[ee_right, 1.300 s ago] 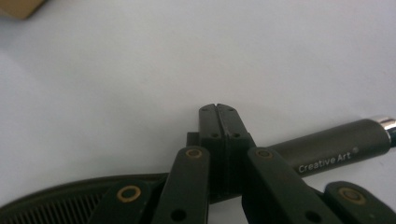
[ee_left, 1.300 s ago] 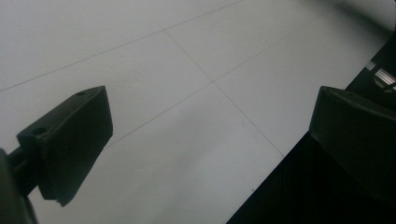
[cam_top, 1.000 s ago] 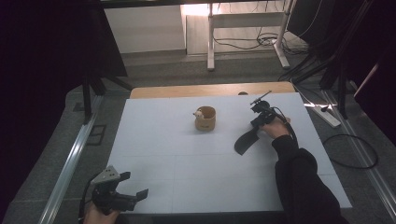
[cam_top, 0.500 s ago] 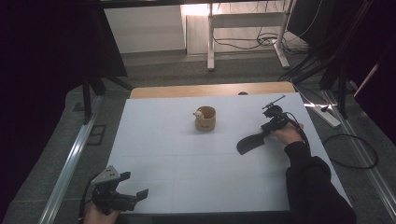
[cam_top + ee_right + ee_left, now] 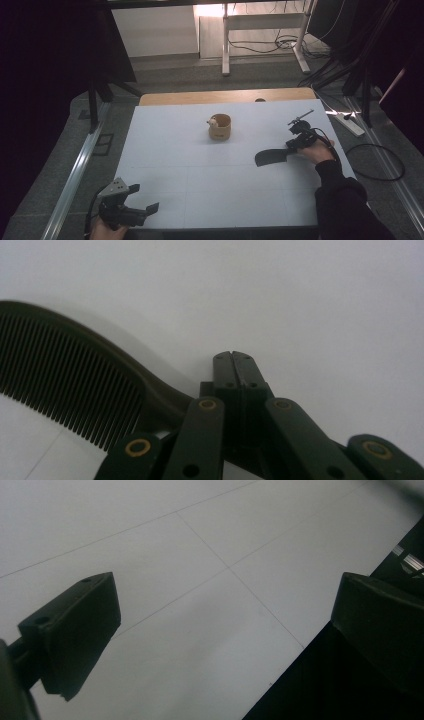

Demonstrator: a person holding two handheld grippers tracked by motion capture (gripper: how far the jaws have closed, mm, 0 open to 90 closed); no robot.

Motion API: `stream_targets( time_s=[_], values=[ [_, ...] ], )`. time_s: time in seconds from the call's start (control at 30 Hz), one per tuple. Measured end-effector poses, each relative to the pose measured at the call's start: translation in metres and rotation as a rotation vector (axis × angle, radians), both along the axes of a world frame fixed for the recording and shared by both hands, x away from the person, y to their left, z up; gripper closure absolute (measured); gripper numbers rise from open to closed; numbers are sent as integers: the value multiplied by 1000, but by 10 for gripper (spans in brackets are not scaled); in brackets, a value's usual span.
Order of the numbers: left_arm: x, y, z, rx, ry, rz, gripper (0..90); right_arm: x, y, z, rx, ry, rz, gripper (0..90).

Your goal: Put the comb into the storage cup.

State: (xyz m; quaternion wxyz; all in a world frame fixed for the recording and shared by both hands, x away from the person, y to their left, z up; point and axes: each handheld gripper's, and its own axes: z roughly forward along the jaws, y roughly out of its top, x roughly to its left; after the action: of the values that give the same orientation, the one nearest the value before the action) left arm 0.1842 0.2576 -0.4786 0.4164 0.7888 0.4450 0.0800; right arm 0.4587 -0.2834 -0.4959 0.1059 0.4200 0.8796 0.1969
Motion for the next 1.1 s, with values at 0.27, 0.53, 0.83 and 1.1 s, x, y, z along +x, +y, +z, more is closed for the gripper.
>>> stream_targets(
  time_s=[0.27, 0.53, 0.83, 1.1],
  values=[
    [0, 0, 0, 0, -2, -1, 4, -20, -5, 0, -5, -1, 8, 899],
    [0, -1, 0, 4, -5, -3, 4, -43, -19, 0, 16, 10, -4, 900],
    [-1, -1, 1, 7, -7, -6, 4, -71, -23, 0, 8, 1, -7, 900],
    [-1, -1, 1, 8, -7, -7, 4, -96, -25, 0, 14, 7, -4, 900]
  ],
)
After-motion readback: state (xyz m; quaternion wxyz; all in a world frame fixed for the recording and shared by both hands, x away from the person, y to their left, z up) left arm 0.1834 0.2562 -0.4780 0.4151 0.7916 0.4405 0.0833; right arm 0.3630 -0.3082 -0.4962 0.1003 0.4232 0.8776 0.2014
